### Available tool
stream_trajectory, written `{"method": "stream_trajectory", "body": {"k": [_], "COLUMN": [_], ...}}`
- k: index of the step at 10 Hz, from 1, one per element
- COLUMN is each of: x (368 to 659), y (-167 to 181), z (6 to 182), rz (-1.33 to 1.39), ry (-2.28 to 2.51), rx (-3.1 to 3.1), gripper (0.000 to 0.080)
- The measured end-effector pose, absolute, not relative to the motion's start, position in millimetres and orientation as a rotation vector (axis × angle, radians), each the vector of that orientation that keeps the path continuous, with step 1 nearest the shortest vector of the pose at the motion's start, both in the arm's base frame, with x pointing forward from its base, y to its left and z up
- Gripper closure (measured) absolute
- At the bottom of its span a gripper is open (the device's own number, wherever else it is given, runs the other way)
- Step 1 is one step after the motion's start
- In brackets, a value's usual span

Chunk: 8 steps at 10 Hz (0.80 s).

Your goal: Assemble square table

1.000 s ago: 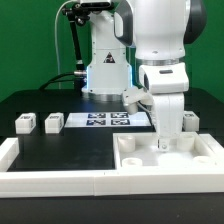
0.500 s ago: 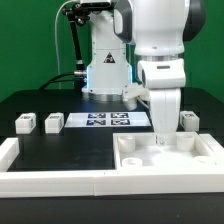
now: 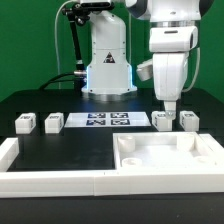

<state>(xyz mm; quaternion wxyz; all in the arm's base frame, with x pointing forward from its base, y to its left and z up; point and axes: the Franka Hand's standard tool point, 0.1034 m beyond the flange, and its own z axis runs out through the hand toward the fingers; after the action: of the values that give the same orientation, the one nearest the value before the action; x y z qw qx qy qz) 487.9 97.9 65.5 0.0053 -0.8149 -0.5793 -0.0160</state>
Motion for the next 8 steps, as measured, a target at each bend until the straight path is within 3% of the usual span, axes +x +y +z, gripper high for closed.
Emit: {"method": "stream_trajectory", "body": {"k": [4, 8], "x": [487, 453], "y": [98, 112], "z": [65.5, 59.1], "rz": [-0.057, -0.083], "ry": [-1.492, -0.696], "rx": [-2.746, -3.018], "gripper": [0.0151, 0.0151]}}
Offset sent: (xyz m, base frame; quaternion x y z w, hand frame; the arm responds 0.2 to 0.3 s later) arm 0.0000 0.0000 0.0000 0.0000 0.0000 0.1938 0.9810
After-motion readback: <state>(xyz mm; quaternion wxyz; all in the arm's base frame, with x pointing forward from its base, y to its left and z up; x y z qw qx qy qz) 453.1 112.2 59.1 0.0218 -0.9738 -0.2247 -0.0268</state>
